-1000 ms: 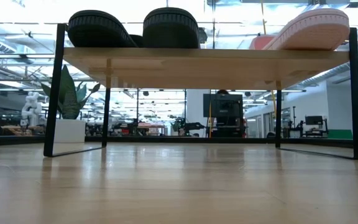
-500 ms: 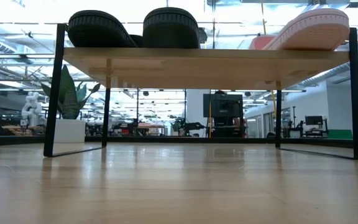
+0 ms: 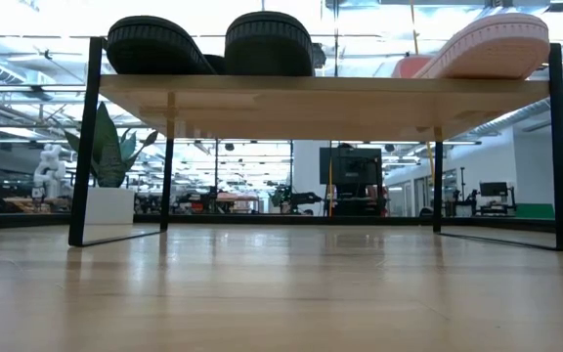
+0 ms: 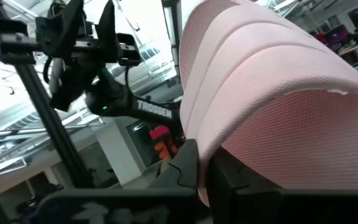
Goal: Pick and place slides into the shelf
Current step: Put the pink slipper on the shelf
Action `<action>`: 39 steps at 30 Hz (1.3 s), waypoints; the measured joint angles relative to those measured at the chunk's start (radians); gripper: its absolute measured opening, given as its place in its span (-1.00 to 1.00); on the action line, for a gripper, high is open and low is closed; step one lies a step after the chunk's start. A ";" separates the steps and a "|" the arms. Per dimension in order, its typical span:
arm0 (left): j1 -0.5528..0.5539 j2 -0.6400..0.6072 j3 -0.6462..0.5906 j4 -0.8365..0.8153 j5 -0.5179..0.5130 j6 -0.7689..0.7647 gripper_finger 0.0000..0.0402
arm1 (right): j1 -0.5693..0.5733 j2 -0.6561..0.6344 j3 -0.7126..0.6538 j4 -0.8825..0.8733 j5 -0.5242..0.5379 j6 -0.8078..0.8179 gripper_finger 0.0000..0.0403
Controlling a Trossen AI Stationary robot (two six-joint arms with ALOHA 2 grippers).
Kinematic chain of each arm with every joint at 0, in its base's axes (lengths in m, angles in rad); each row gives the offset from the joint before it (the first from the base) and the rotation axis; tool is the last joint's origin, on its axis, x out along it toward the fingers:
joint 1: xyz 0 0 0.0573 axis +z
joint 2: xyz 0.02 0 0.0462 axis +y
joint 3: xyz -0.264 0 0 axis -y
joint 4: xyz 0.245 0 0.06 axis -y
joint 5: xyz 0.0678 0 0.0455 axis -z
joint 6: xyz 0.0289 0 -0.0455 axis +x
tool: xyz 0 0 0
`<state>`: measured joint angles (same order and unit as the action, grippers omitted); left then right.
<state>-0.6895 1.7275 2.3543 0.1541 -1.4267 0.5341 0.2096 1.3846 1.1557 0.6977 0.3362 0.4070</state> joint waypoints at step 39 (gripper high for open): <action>0.489 -0.046 0.001 -1.312 1.073 -1.228 -0.20 | -0.007 -0.007 0.000 -0.113 0.079 -0.079 -1.00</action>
<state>-0.2001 1.6812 2.3554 -1.1583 -0.3533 -0.6938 0.2024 1.3773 1.1557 0.5846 0.4147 0.3279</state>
